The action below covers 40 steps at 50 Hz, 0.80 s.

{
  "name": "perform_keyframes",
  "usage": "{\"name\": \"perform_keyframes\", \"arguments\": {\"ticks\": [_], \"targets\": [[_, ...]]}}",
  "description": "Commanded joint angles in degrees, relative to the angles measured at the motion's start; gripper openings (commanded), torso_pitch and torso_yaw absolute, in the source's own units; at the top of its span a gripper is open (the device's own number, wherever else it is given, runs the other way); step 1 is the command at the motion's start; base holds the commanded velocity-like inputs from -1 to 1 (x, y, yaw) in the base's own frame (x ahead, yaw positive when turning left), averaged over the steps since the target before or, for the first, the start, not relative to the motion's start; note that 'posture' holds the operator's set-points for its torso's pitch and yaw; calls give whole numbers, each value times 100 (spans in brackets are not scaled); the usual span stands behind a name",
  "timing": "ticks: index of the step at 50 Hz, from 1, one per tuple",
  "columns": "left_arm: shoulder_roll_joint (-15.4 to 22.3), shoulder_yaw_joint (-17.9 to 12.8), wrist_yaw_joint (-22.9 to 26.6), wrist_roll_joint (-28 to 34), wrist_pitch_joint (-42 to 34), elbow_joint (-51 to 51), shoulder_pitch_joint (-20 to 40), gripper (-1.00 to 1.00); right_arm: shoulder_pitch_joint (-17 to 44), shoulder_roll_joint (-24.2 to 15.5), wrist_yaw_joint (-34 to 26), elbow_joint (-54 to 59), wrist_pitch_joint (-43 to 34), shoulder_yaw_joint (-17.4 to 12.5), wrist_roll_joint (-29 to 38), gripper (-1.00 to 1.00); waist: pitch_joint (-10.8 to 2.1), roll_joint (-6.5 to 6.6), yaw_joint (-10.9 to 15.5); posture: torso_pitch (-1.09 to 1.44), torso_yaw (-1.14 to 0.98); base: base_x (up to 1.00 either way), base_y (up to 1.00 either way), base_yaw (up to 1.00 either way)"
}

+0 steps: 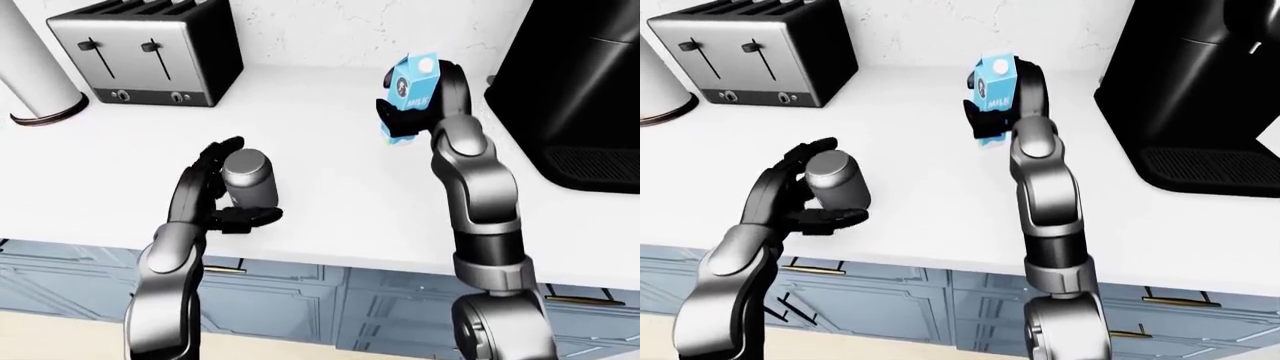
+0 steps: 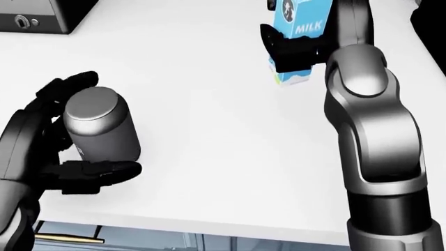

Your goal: Move the drinks to the dining counter.

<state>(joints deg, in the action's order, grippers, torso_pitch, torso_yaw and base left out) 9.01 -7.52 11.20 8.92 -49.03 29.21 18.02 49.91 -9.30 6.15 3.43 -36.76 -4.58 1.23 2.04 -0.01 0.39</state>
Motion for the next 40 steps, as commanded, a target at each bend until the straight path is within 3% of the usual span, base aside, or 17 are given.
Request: {"name": "perform_keyframes", "arguments": {"ticks": [1, 4, 9, 12, 14, 24, 36, 37, 38, 40], "targets": [[40, -33, -14, 2, 167, 217, 131, -1, 214, -42, 22, -274, 265, -35, 7, -100, -167, 7, 0, 0, 0, 0, 0, 0], [33, -59, -18, -16, 203, 211, 102, -32, 172, -33, 13, -321, 249, -30, 7, -100, -168, 6, 1, 0, 0, 0, 0, 0], [26, -47, -16, -37, 130, 287, 95, -41, 135, -19, 8, -371, 227, -23, 17, -100, -178, 11, -4, 0, 0, 0, 0, 0], [47, -83, 26, -100, -25, 466, 176, -84, 146, -25, -13, -416, 186, -23, 24, -100, -182, 14, -7, 0, 0, 0, 0, 0], [65, -78, 28, -120, -90, 517, 223, -100, 138, -23, -35, -470, 147, -16, 30, -100, -179, 13, -8, 0, 0, 0, 0, 0], [333, -187, 132, -170, -849, 1029, 760, -100, 46, -68, -424, -1113, -496, 60, 150, -100, -132, -12, 1, 0, 0, 0, 0, 0], [667, -535, 72, -464, -1523, 1374, 1232, -100, -106, -86, -649, -1960, -1121, -19, 193, -100, -88, 10, -5, 0, 0, 0, 0, 0], [694, -544, 58, -489, -1575, 1405, 1255, -100, -102, -77, -630, -1969, -1086, -29, 192, -100, -171, 46, -26, 0, 0, -52, 18, 0], [707, -548, 42, -508, -1621, 1446, 1256, -100, -99, -73, -613, -1953, -1067, -37, 189, -100, -399, -26, -25, 0, 0, -92, 31, 0], [733, -571, 29, -541, -1668, 1493, 1255, -100, -121, -73, -609, -1989, -1075, -20, 189, -100, -226, -289, 9, 0, 0, -100, 34, 0]]}}
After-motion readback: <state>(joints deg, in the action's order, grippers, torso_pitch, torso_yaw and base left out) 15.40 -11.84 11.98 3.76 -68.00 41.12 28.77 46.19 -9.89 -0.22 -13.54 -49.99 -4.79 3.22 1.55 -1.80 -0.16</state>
